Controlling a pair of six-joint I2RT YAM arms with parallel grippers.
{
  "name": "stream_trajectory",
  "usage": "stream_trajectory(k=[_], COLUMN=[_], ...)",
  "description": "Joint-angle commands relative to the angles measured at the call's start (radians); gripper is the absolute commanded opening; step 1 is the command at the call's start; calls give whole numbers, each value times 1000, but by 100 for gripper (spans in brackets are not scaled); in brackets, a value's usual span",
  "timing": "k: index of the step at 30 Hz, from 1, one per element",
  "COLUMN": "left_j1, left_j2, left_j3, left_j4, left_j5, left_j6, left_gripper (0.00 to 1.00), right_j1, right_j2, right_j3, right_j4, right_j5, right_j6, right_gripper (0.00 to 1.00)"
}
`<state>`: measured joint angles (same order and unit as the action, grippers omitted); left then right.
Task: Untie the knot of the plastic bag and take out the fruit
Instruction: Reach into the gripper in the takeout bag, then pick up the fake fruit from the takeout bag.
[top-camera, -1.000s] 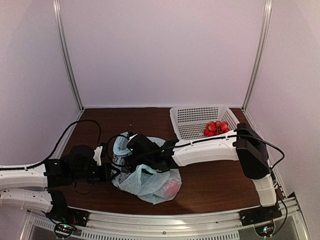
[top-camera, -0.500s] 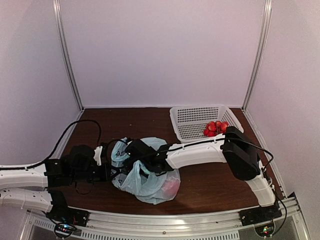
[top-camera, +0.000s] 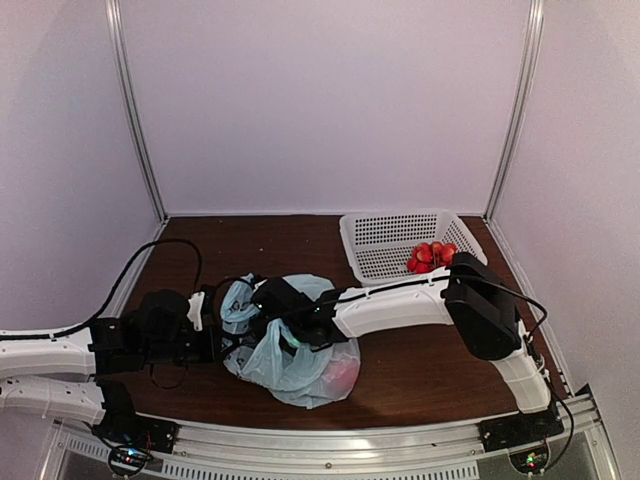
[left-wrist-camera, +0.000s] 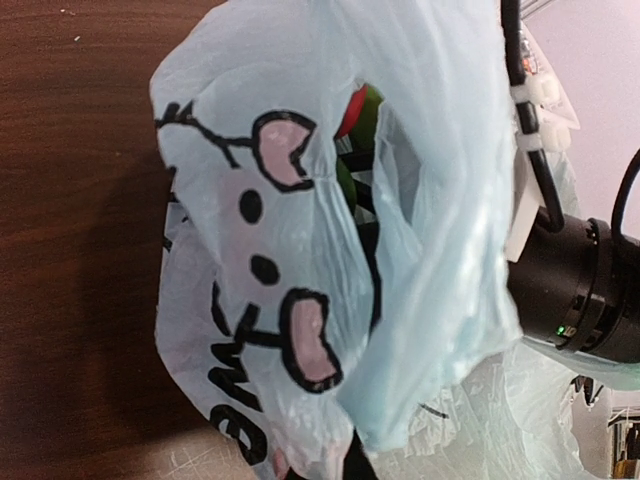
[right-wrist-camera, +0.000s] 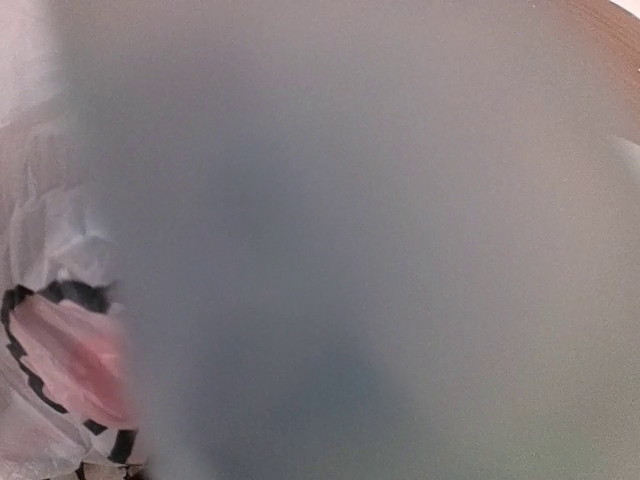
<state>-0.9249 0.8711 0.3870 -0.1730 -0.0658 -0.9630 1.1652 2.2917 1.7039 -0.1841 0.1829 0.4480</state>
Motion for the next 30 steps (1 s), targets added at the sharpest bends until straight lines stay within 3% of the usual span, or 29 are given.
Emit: stream_trajectory(k=[1, 12, 18, 30], left_j1=[-5, -6, -6, -5], left_j2=[-6, 20, 71, 179], left_j3=[-1, 51, 90, 154], left_j4=[38, 43, 77, 137], left_j5=[-9, -33, -47, -31], left_j6=[11, 21, 55, 77], left_gripper=[0, 0, 0, 0], right_j1=[-6, 10, 30, 103], right_j2=[-66, -338, -517, -796], right_j3=[-42, -243, -434, -656], right_j4=[30, 156, 223, 259], right_j5=[-2, -64, -132, -141], right_j6=[-22, -116, -123, -127], right_gripper=[55, 52, 52, 53])
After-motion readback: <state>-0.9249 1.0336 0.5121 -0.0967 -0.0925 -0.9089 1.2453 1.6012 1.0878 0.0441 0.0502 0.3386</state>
